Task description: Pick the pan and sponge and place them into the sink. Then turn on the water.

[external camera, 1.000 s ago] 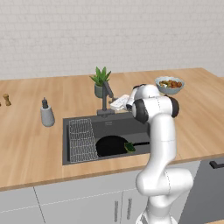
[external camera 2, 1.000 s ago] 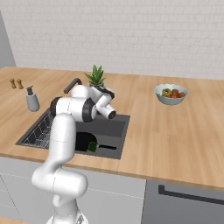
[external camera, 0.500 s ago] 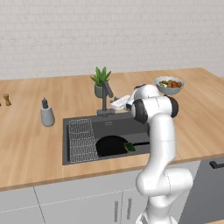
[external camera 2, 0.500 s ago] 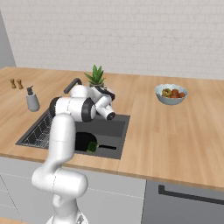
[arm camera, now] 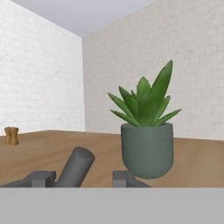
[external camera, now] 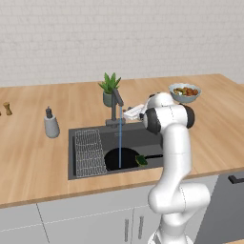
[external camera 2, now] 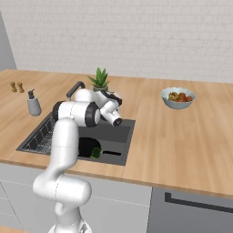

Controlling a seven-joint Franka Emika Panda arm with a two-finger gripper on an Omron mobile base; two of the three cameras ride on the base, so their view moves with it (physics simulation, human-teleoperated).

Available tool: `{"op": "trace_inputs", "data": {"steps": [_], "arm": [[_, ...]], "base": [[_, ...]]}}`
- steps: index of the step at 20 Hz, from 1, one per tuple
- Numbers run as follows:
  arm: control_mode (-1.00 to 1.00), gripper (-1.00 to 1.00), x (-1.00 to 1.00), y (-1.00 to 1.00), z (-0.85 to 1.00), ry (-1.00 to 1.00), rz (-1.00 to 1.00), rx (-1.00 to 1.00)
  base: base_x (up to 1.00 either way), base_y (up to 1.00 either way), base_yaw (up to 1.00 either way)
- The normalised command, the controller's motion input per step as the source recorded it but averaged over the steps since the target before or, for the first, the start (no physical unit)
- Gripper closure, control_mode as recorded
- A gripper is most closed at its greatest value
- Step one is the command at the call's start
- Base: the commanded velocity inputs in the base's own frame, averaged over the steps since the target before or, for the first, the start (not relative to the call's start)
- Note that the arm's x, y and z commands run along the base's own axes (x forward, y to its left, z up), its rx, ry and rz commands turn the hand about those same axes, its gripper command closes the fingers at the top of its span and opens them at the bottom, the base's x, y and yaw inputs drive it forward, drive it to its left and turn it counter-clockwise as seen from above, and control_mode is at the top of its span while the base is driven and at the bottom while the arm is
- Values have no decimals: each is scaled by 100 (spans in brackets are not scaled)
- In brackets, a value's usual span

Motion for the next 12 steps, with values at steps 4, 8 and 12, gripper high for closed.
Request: {"op": "trace_inputs", "data": {"steps": [4, 8, 12], "arm": [[-100, 100, 0, -56, -22, 0, 0, 0], [-100, 100, 0, -24, -9, 0, 0, 0], [-100, 100, 0, -16, -2, 0, 0, 0]], "base": [[0, 0, 0], [0, 0, 0], [0, 0, 0]]}}
